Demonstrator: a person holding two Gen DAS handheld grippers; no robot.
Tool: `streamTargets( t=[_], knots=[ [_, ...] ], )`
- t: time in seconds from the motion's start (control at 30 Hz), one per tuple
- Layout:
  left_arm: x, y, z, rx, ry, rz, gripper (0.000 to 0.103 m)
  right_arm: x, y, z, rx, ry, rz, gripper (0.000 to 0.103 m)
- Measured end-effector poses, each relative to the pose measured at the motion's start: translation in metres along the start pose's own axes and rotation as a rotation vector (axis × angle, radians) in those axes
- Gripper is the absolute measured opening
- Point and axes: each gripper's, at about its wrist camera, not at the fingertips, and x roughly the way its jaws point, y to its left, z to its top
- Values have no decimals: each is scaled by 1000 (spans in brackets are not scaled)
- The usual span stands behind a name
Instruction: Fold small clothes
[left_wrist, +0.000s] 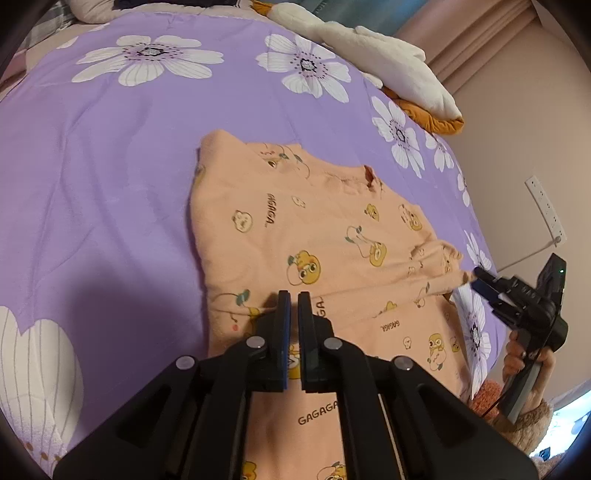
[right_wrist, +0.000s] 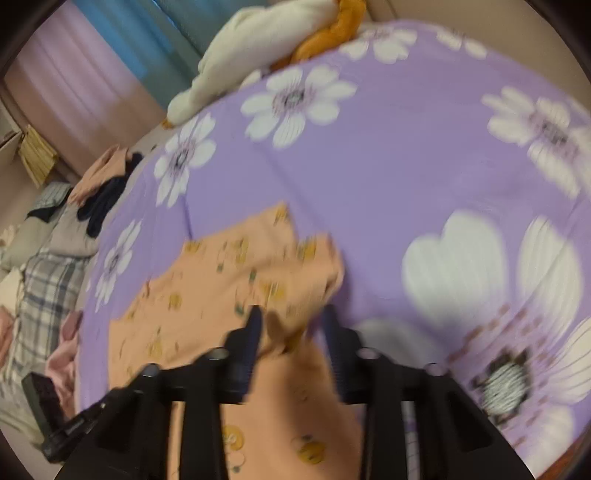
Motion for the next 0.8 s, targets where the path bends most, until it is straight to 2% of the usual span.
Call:
streamTargets(
  t=[0.07, 0.1, 0.17, 0.27, 0.33, 0.37, 0.47, 0.57, 0.63, 0.73, 0.8],
  knots=[
    [-1, 2, 1, -9, -2, -4, 4, -2, 0, 15, -9, -29, -5, 55],
    [-1, 4, 2, -14, -2, -6, 4, 4, 0, 23, -13, -16, 3, 55],
    [-1, 4, 2, -17, -1, -10, 4, 28, -2, 39, -8, 49, -28, 55],
    [-1, 4, 3, -13, -1, -11, 4, 56, -1, 44, -41, 130, -91, 54],
    [-1, 4, 4, -13, -1, -14, 4, 68, 0, 42, -39, 168, -99, 33],
    [-1, 5, 4, -13, -1, -14, 4, 70, 1, 40, -39, 176, -85, 2],
    [2, 8, 5, -19, 0, -9, 4, 54, 12, 48, -62, 84, -52, 3],
    [2, 10, 5, -24, -4, 11, 4, 24, 34, 67, -88, -9, 79, 3],
    [1, 11, 6, -30, -9, 19, 4, 12, 42, 76, -103, -50, 119, 3],
    [0, 15, 7, -41, -17, 37, 4, 7, 45, 85, -107, -85, 123, 3],
    [1, 16, 7, -43, -13, 37, 4, 21, 35, 84, -87, -52, 79, 3]
  ],
)
